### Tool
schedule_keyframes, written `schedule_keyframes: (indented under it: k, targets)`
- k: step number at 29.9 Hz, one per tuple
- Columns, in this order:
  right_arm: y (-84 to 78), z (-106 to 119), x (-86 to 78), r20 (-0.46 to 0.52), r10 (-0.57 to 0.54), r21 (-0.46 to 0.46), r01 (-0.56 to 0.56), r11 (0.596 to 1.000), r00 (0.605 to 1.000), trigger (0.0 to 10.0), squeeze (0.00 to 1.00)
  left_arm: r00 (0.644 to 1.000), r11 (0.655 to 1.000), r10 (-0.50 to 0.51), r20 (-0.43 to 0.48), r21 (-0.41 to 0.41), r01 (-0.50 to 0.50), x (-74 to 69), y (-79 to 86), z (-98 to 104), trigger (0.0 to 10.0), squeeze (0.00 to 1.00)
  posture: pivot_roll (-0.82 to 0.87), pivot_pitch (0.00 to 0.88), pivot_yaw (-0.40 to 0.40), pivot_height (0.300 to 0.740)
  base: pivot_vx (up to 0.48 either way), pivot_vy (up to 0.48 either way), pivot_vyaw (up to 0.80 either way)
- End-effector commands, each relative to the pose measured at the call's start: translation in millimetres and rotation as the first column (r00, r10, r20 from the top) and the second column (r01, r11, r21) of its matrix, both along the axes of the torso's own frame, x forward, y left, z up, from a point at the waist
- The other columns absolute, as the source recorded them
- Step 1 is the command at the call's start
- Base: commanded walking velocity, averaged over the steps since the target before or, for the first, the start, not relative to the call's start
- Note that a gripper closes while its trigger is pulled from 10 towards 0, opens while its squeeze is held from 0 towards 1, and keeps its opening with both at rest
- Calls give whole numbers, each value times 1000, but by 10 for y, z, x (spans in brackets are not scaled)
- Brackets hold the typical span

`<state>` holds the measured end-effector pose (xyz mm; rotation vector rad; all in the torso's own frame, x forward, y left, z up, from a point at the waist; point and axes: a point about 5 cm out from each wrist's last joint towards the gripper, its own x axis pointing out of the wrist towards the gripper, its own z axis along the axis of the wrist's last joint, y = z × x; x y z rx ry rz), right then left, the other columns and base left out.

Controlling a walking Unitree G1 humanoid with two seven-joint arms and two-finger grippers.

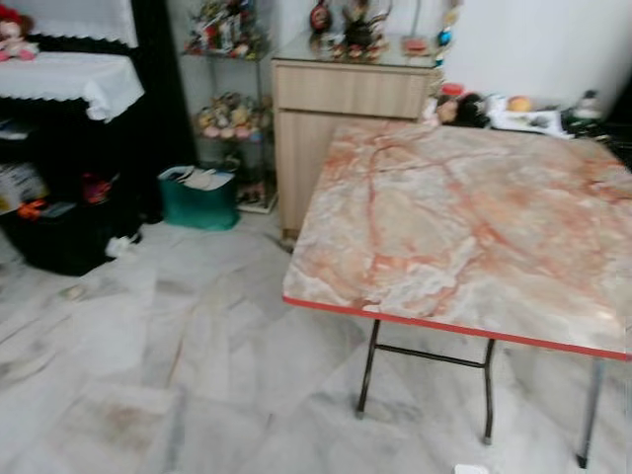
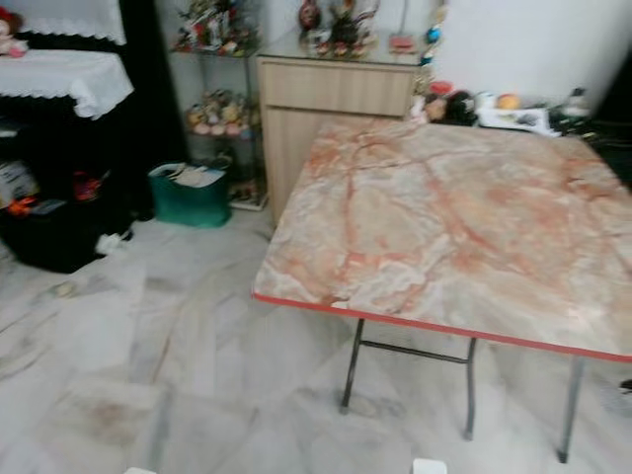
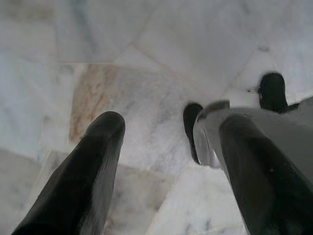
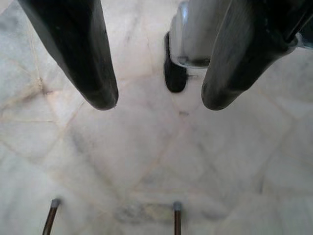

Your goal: Hang hanger

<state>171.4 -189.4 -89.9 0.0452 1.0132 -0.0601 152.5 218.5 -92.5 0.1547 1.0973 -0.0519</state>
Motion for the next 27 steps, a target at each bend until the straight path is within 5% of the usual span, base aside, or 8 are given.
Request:
schedule_keyframes:
  k: [1,12,27]
  targets:
    - [-257,115,143,38,-7,31,6,1000,999,10000,0,964,967,251,85,-57,-247,-55,67,1,10000,0,189,0,-54,740,0,0,-769]
    - [-236,111,143,42,-15,35,14,999,999,10000,0,962,966,256,91,-55,-252,-15,58,12,10000,0,192,0,-48,740,0,0,-751]
    - [-229,121,156,67,-13,33,11,999,998,10000,0,961,964,262,87,-63,-257,-24,51,8,10000,0,197,0,-40,740,0,0,0]
